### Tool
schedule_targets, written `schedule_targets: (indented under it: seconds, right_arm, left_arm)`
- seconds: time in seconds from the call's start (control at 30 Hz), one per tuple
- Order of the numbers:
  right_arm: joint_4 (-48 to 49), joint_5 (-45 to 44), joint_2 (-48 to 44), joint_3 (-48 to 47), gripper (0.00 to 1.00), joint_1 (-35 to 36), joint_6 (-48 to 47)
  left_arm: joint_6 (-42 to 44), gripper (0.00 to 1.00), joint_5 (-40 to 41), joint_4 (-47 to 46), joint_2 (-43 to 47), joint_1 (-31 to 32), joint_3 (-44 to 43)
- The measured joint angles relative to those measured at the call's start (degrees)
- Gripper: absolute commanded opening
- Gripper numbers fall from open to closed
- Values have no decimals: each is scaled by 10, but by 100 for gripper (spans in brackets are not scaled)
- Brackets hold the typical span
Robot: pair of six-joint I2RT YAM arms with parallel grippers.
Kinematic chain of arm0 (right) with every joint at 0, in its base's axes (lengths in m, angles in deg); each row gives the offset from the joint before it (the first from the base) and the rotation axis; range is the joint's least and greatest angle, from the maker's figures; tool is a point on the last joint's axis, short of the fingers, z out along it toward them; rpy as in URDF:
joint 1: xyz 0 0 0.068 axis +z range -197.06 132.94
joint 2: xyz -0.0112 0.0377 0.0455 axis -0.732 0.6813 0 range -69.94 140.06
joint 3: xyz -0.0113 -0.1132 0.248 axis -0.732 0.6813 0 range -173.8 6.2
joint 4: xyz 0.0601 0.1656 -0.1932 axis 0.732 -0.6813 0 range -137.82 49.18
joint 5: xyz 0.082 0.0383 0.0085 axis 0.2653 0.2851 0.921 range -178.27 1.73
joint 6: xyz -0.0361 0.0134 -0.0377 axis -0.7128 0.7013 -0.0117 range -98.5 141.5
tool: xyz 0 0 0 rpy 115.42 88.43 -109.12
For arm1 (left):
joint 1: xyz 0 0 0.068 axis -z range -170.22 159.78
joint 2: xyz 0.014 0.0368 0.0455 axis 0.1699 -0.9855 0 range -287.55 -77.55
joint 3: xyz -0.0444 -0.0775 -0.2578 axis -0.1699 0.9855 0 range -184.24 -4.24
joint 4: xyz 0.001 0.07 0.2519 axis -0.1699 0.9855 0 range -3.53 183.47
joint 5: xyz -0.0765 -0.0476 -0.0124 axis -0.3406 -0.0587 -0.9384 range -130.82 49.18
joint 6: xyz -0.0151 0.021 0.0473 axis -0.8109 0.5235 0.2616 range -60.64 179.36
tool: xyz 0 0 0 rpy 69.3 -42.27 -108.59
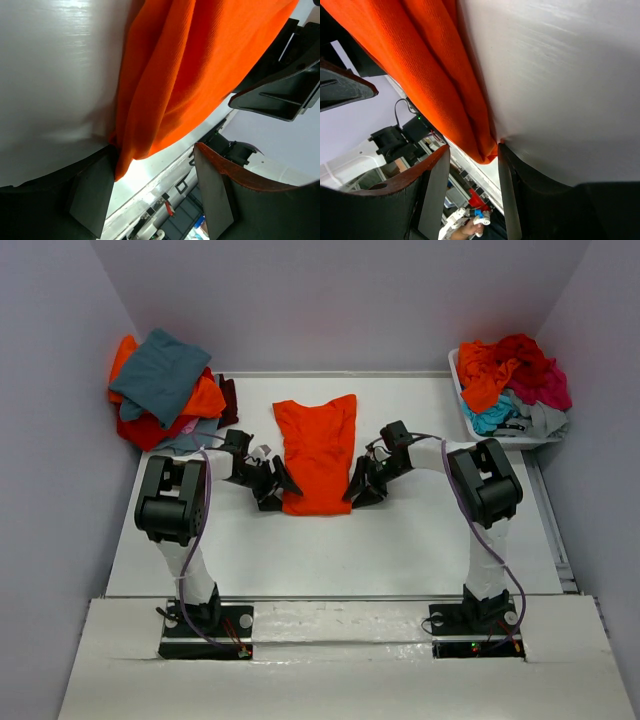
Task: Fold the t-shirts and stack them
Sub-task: Grab one side of the 2/3 rectangular tshirt with both arms
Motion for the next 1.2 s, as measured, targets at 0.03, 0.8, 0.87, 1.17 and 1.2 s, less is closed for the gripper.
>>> schedule_targets:
  seconds: [0.03, 0.8, 0.87, 1.17, 1.2]
  right_arm:
    - [4, 1, 0, 0, 49, 0, 3]
    - [81, 26, 8, 28, 48, 16, 42]
    - [89, 27, 8, 30, 47, 18, 45]
    - [110, 29, -5, 56, 42, 23, 46]
    - [108, 27, -8, 59, 42, 23, 46]
  left_arm:
    - [-2, 75, -4, -4, -2, 0, 0]
    - [-33, 56, -36, -73, 0, 1, 48]
    - [-35, 49, -36, -80, 1, 5, 54]
    - [-32, 13, -24, -93, 4, 9, 86]
    - [-33, 12, -24, -94, 7, 9, 87]
